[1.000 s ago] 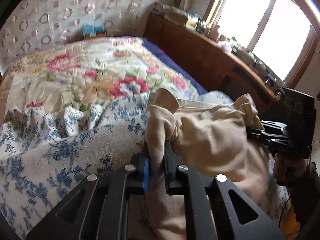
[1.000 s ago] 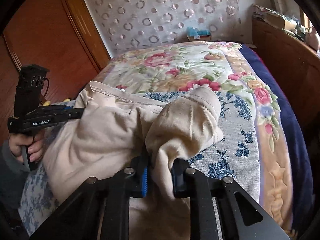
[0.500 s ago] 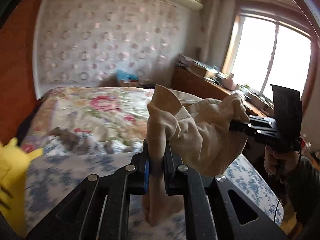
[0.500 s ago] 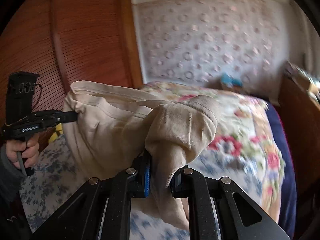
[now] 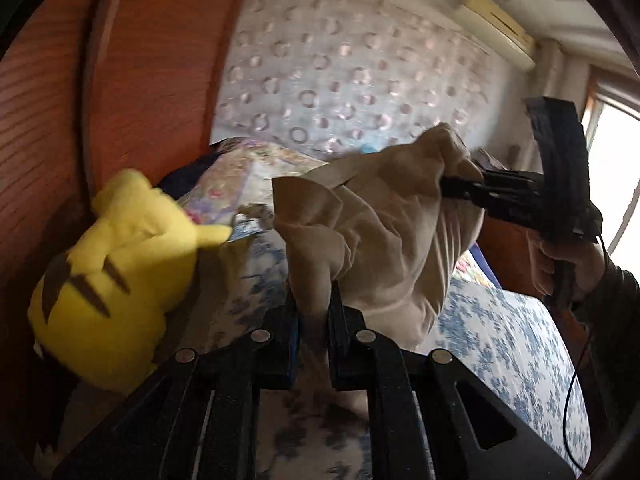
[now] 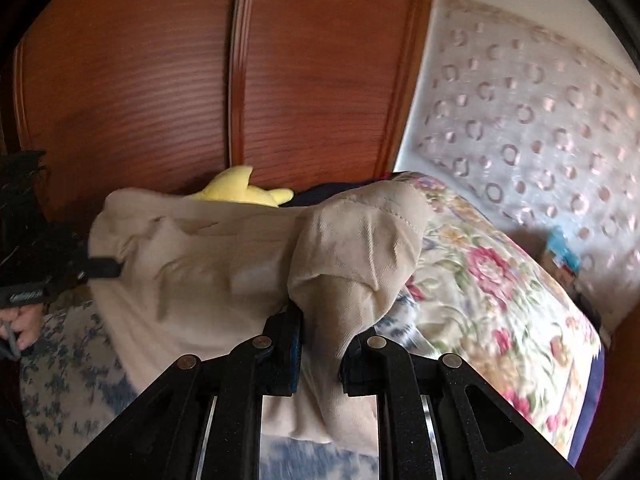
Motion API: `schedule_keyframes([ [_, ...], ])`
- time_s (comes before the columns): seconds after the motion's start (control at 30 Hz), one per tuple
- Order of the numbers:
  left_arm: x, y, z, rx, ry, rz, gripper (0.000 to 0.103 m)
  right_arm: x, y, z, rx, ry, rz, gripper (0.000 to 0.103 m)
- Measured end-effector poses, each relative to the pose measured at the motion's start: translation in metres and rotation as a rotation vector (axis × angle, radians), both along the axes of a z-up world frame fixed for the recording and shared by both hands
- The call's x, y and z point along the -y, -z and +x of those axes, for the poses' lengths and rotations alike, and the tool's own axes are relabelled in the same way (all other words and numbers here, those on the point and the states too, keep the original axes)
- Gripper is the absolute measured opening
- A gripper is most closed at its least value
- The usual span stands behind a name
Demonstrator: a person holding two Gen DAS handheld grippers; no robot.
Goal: Fold small clothes
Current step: 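Lower the folded shirt beside the yellow plush toy and open both tools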
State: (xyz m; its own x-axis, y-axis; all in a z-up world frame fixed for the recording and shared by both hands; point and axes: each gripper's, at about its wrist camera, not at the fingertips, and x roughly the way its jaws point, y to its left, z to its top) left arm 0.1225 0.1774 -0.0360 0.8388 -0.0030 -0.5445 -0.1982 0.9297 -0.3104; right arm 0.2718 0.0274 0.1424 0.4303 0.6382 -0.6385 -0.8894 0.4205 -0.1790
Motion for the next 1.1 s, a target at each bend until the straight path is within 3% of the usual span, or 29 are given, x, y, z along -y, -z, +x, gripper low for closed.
schedule_keyframes([
  [0.2, -0.015, 0.023, -0.011, 0.003, -0.106, -0.060, 0.012, -0.061, 0.008, 0.022, -0.015, -0.057, -0.029, 0.014],
  [0.43, -0.024, 0.038, -0.023, -0.073, -0.145, -0.025, 0.012, -0.089, 0.029, 0.048, -0.048, -0.090, -0.008, 0.016],
  [0.47, -0.025, 0.040, -0.023, -0.092, -0.142, -0.029, 0.014, -0.093, 0.033, 0.049, -0.054, -0.084, -0.005, 0.019],
  [0.53, -0.025, 0.042, -0.025, -0.103, -0.149, -0.011, 0.019, -0.093, 0.041, 0.054, -0.090, -0.055, -0.005, 0.041],
  [0.57, -0.024, 0.040, -0.028, -0.096, -0.152, 0.003, 0.026, -0.096, 0.044, 0.059, -0.098, -0.037, -0.004, 0.045],
  [0.6, -0.023, 0.038, -0.032, -0.082, -0.147, 0.013, 0.032, -0.093, 0.045, 0.062, -0.098, -0.020, 0.005, 0.049],
  [0.67, -0.020, 0.035, -0.035, -0.063, -0.119, 0.014, 0.054, -0.082, 0.043, 0.064, -0.105, 0.007, 0.030, 0.057],
  [0.77, -0.014, 0.029, -0.037, -0.053, -0.086, 0.030, 0.073, -0.063, 0.044, 0.067, -0.135, 0.065, 0.064, 0.058],
  [0.83, -0.003, 0.021, -0.040, -0.033, -0.062, 0.057, 0.080, -0.042, 0.044, 0.061, -0.139, 0.102, 0.088, 0.058],
  [0.97, 0.024, 0.005, -0.037, -0.026, -0.020, 0.151, 0.084, 0.012, 0.048, 0.035, -0.129, 0.186, 0.146, 0.058],
  [1.1, 0.047, -0.005, -0.037, 0.002, 0.030, 0.180, 0.085, 0.064, 0.049, -0.011, -0.112, 0.279, 0.196, 0.058],
])
